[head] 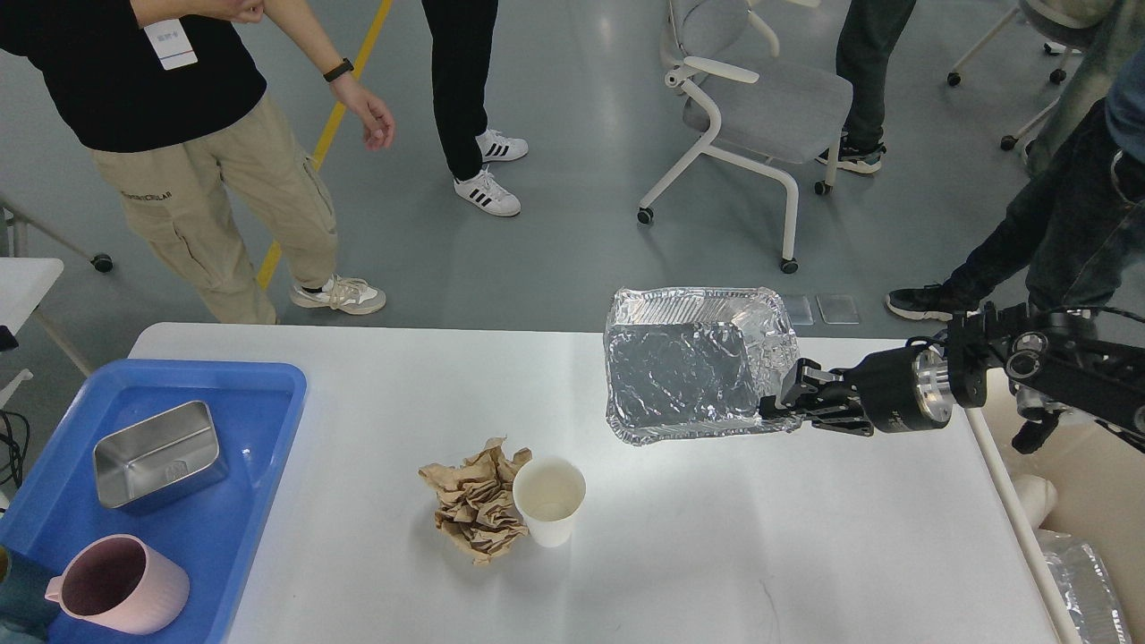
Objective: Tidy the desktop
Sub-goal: 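Hold the foil tray raised while moving the left gripper toward the cup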
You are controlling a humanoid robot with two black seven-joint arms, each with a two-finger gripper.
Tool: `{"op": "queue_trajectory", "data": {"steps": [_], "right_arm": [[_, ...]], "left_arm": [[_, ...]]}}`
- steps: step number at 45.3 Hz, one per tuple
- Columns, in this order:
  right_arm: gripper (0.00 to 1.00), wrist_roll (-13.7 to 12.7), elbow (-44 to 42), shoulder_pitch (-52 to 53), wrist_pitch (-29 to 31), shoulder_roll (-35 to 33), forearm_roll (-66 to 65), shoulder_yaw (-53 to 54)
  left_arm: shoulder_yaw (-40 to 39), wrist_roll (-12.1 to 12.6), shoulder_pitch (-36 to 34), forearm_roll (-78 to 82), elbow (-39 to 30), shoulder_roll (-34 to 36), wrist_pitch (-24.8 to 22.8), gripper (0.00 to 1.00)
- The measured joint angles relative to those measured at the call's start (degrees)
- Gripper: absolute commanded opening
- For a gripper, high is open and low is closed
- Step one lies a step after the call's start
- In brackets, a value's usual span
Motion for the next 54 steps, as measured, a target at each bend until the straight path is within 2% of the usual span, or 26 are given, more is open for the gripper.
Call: {"op": "queue_trajectory", "data": {"steps": [5, 10, 15, 26, 29, 32, 37, 41, 47, 54], "right_arm": [[0.0, 0.0, 0.34, 0.0, -0.25, -0.04, 0.0, 0.05], [0.0, 0.0, 0.47, 0.0, -0.57, -0.06, 0.0, 0.19], [0.0, 0.0, 0.52, 0.0, -0.66, -0.16, 0.0, 0.32], [0.0, 0.06, 0.59, 0.02, -0.62, -0.55, 0.02, 0.9], [0.0, 0.06, 0.59, 0.14, -0.59, -0.58, 0.02, 0.95], [0.0, 0.06, 0.59, 0.37, -0.54, -0.61, 0.02, 0.99], [0.0, 0.13, 0.59, 0.62, -0.5, -0.59, 0.02, 1.01], [0.0, 0.15, 0.6, 0.88, -0.49, -0.42, 0.02, 1.01], [0.0, 0.17, 1.03, 0.97, -0.49, -0.4, 0.03, 1.04], [0.0, 0.23, 1.12, 1.04, -0.49, -0.23, 0.02, 1.16]], "left_arm": [[-0.2, -0.54, 0.0, 0.33, -2.37, 3.64, 0.65, 0.97], [-0.71, -0.78, -0.19, 0.07, -2.77, 4.32, 2.43, 0.98], [-0.72, -0.85, -0.3, -0.78, -2.76, 3.26, 5.16, 0.97], [-0.77, -1.16, -0.29, -2.51, -0.23, -1.96, 4.35, 0.97], [-1.06, -2.5, -0.29, -1.81, 2.29, -3.27, 4.06, 0.97], [-1.09, -4.95, -0.83, 1.92, 4.12, -5.23, 3.07, 0.97], [-0.76, -10.67, -4.72, 18.72, 5.21, -8.57, 0.57, 0.97], [-0.29, -13.89, -6.72, 31.81, 5.49, -10.88, -0.69, 0.97], [-0.22, -15.38, -9.06, 43.04, 5.61, -14.19, -3.29, 0.97], [-0.15, -15.24, -14.19, 48.52, 5.25, -20.26, -12.28, 0.97]]}}
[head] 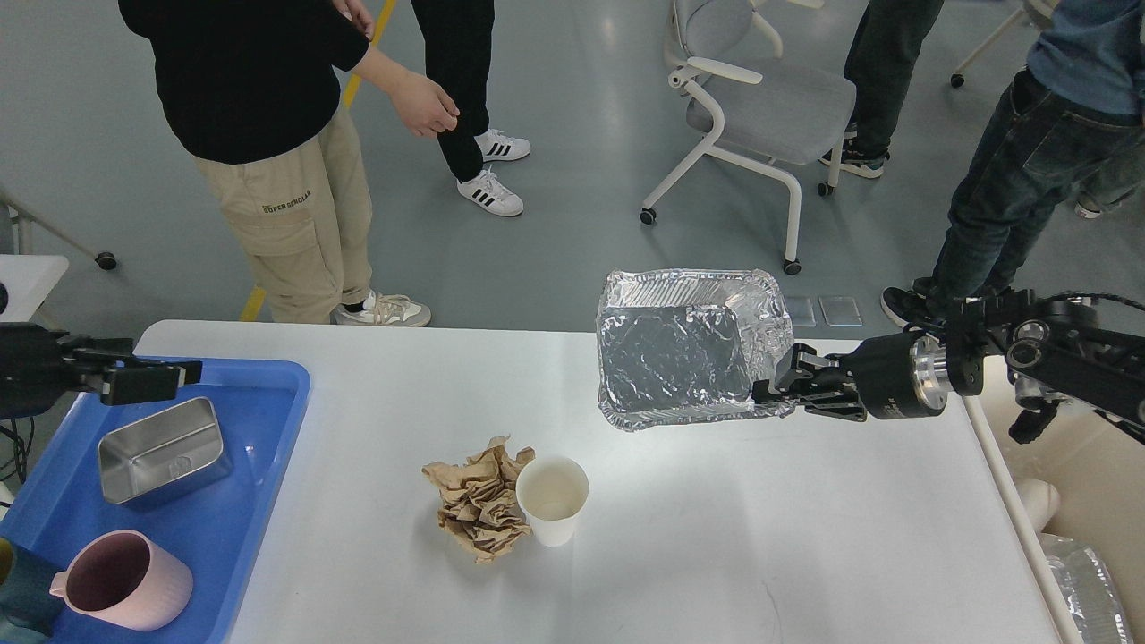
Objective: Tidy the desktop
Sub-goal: 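Hold the foil tray raised while moving the left gripper toward the cup, then grasp the white paper cup with the left gripper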
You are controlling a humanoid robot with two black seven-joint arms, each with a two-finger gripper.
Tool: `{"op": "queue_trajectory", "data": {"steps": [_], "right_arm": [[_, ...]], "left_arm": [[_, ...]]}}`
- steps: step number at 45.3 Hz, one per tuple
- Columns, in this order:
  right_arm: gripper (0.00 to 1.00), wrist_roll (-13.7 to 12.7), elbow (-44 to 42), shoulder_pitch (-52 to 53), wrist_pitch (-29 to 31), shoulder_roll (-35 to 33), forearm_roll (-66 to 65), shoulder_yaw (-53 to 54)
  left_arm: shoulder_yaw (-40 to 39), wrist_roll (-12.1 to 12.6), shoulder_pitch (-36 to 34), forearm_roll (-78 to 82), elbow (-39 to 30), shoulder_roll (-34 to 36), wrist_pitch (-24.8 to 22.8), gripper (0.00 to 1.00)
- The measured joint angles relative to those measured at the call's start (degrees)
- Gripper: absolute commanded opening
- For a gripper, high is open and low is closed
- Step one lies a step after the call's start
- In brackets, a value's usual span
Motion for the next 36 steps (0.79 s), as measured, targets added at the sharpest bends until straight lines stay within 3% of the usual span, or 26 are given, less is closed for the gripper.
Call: {"op": "queue_trajectory", "data": {"steps": [6, 12, 23, 36], "right_arm": [[0.0, 0.0, -0.06, 0.03, 0.0, 0.12, 0.0, 0.01], [0.0, 0.0, -0.09, 0.03, 0.0, 0.17, 0.0, 0.01], [0.0, 0.01, -0.04, -0.01, -0.07, 0.18, 0.0, 0.01], [0.0, 0.01, -0.01, -0.02, -0.09, 0.2, 0.0, 0.58]], "left_arm": [[1.63, 0.08, -6.06, 4.7, -0.17, -5.16, -6.83, 0.97], [8.65, 0.08, -14.28, 7.67, -0.24, -10.3, -10.04, 0.97], [29.02, 0.09, -31.05, 9.2, -0.28, -21.39, -10.34, 0.97], [40.11, -0.09, -38.49, 14.43, 1.57, -38.51, -10.03, 0.96]]}}
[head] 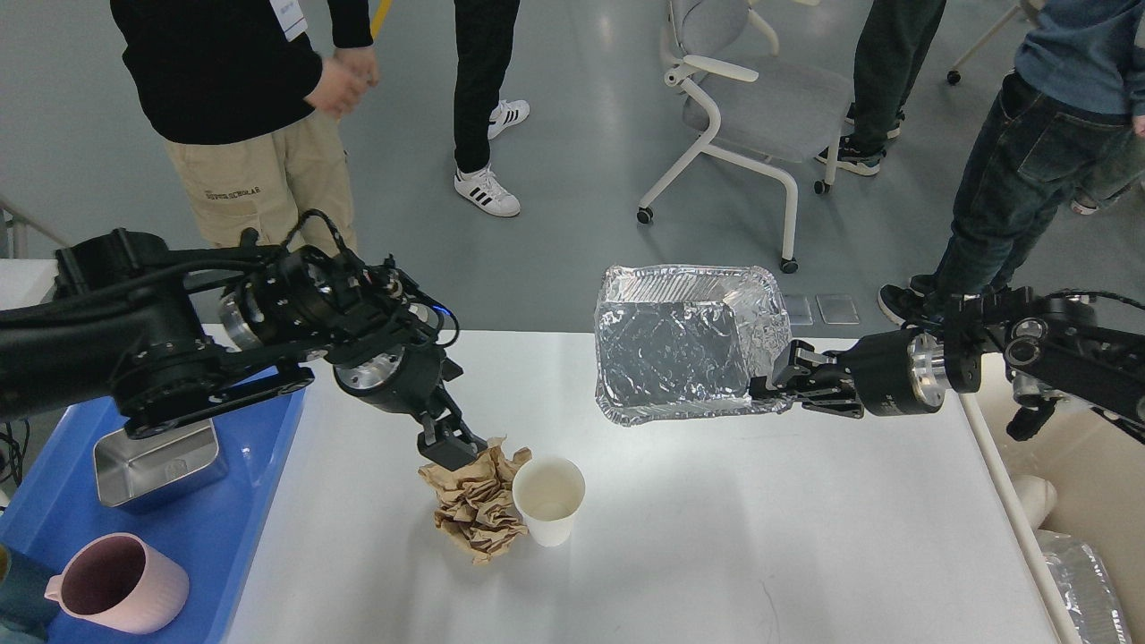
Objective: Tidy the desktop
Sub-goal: 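Grasp the white paper cup with the left gripper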
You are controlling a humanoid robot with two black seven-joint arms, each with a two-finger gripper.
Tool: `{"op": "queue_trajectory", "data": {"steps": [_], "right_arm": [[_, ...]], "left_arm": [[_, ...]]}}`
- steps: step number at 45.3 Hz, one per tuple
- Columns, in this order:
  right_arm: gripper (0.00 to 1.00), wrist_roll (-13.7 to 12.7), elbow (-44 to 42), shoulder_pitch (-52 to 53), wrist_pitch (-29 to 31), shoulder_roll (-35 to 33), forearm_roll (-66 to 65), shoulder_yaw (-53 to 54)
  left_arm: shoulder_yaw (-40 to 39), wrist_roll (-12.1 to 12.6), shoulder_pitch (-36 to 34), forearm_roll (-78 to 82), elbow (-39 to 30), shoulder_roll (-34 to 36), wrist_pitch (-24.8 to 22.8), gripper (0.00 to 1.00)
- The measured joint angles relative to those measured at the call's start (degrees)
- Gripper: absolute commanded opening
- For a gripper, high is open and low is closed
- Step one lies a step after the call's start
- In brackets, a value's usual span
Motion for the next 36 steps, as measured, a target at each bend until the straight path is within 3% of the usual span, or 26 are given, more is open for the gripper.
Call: {"op": "queue_trajectory", "data": {"steps": [18, 36], "right_arm": [[0.0, 0.17, 0.01, -0.05, 0.02, -0.28, 0.0, 1.01], [0.0, 0.32, -0.16, -0.34, 0.09, -0.61, 0.0, 1.01]], "left_arm": [[4.23, 0.42, 0.79, 3.03, 10.01, -18.11, 1.87, 0.96], [5.87, 0.61, 5.09, 4.26, 15.32, -19.53, 5.27, 0.93]]}}
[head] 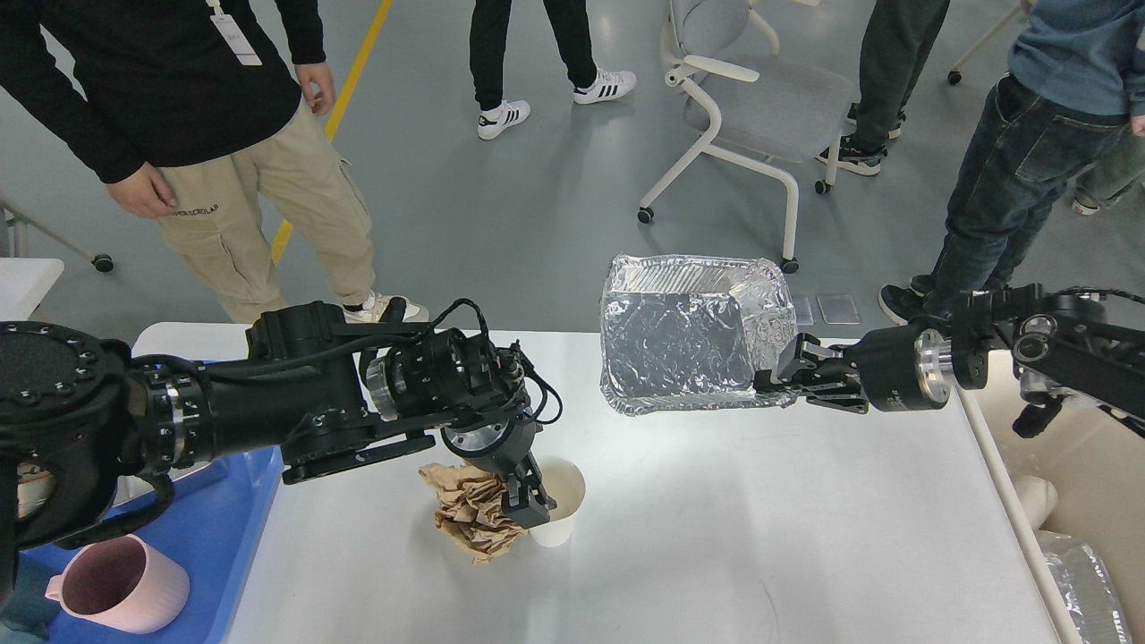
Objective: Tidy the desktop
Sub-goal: 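Grasp the white paper cup with the left gripper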
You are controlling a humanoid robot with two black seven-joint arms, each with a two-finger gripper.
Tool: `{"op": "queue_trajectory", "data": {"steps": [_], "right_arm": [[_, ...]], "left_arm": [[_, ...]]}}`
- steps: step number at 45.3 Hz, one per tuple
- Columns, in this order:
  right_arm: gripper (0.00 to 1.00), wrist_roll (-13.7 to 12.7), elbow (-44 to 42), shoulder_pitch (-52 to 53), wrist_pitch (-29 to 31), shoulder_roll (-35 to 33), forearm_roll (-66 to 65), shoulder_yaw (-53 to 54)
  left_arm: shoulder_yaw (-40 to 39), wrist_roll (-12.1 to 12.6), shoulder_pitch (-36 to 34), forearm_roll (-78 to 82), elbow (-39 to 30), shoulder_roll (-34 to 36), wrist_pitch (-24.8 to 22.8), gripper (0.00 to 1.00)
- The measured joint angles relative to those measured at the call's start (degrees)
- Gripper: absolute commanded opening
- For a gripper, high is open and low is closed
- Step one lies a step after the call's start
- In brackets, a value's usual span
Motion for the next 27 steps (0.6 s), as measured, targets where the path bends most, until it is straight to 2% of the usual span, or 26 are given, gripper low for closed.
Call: {"op": "queue_trajectory", "data": {"steps": [13, 15, 18, 22, 27], "right_arm": [[0.0, 0.02, -0.01, -0.44, 0.0, -0.15, 0.0, -0.08], [0.0, 0.02, -0.01, -0.55, 0.0, -0.19, 0.0, -0.08], [0.0, 0.02, -0.01, -0.66, 0.0, -0.27, 0.0, -0.08], [0.0, 0.02, -0.01, -0.72, 0.0, -0.36, 0.0, -0.09], [0.0, 0.02, 0.04, -0.74, 0.0, -0.36, 0.0, -0.09]], "left_arm": [[0.14, -0.76, 1.62, 0.08, 2.75, 0.59, 3.12, 0.65], [0.15, -0.81, 1.62, 0.04, 3.0, 0.78, 3.64, 0.58], [0.16, -0.88, 1.48, 0.01, 3.34, 0.96, 4.22, 0.4], [0.17, -0.87, 1.12, -0.03, 3.59, 1.15, 4.37, 0.21], [0.17, -0.88, 0.83, -0.09, 3.66, 1.27, 4.36, 0.11]]}}
